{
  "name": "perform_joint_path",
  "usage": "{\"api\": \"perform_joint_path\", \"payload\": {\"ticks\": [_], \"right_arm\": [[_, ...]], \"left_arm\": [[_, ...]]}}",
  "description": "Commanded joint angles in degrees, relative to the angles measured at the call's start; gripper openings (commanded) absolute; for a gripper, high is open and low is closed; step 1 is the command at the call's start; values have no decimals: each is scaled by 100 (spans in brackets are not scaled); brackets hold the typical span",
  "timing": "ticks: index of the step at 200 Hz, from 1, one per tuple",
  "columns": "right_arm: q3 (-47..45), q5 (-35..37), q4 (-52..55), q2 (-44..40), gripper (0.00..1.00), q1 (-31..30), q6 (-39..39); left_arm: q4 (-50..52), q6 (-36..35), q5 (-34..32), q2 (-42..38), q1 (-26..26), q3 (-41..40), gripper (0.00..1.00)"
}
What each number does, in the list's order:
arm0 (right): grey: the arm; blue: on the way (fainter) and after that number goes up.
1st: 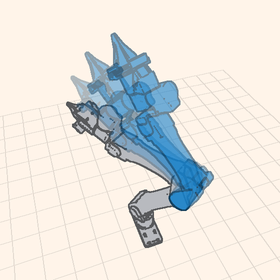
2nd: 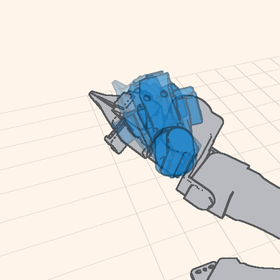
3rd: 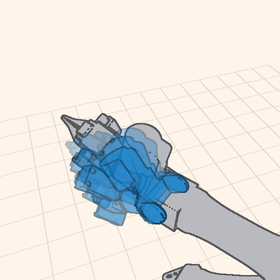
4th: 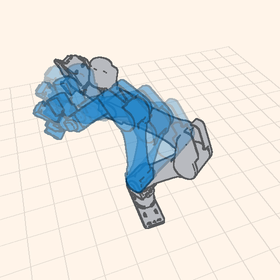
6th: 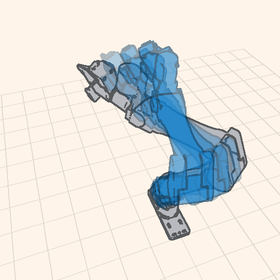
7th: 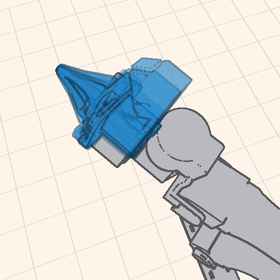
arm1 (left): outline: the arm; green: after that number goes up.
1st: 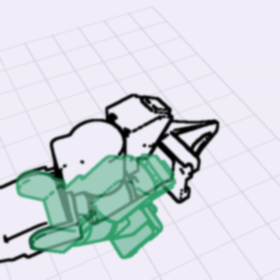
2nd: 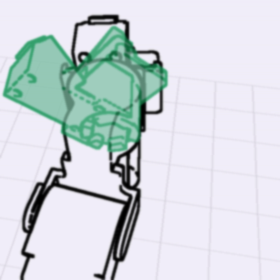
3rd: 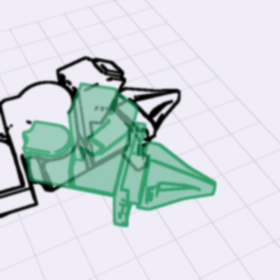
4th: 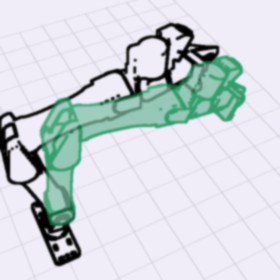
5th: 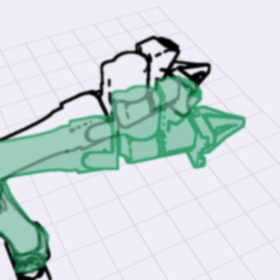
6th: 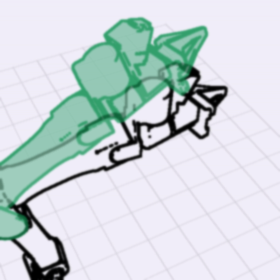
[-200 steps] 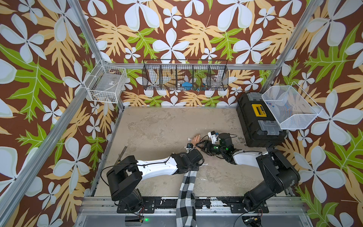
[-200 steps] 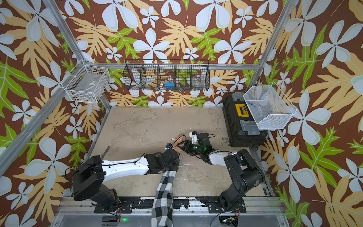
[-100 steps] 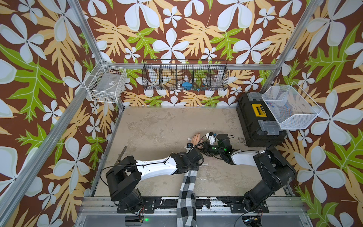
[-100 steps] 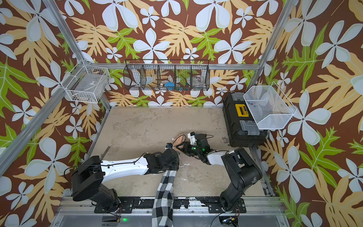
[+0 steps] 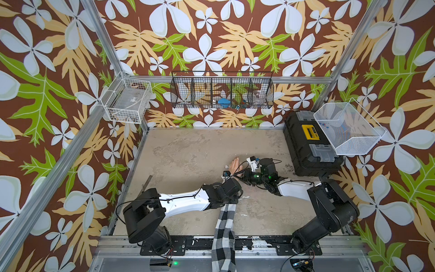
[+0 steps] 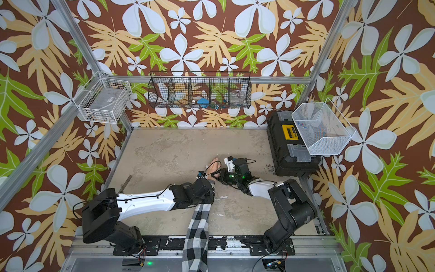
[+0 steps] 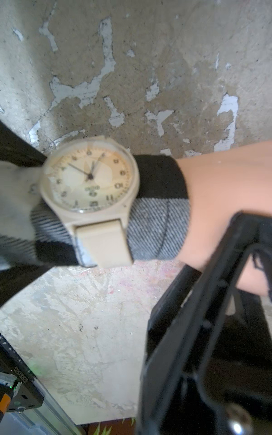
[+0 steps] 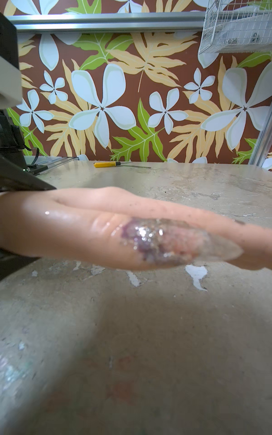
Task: Take off the watch
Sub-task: Adjust the hand at the center of the board.
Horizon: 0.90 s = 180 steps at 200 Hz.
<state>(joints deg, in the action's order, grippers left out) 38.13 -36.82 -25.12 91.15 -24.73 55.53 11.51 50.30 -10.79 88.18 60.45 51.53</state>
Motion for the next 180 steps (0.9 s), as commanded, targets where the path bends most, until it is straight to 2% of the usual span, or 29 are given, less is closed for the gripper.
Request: {"api": "perform_joint_path", "payload": {"ticks": [1,42,80,114,180], "right_arm": [[152,729,648,-170,29,13,-481],[440,1307,1615,-370,29,20,-897],[663,1741,2239,-497,29,4,-1144],[1181,2368,3209,-498,27,-151,-1506],[2690,4392,5196,260,25,-861,-2219]], "left_arm": [[-105,-12,-129,-197,4,-116,56],[-156,114,-316,-667,7,-451,79],[-105,232,-692,-1105,-29,-682,92],[-111,201,-639,-1525,-496,-901,95],[-146,-73,-539,-1934,-1376,-1239,96]]}}
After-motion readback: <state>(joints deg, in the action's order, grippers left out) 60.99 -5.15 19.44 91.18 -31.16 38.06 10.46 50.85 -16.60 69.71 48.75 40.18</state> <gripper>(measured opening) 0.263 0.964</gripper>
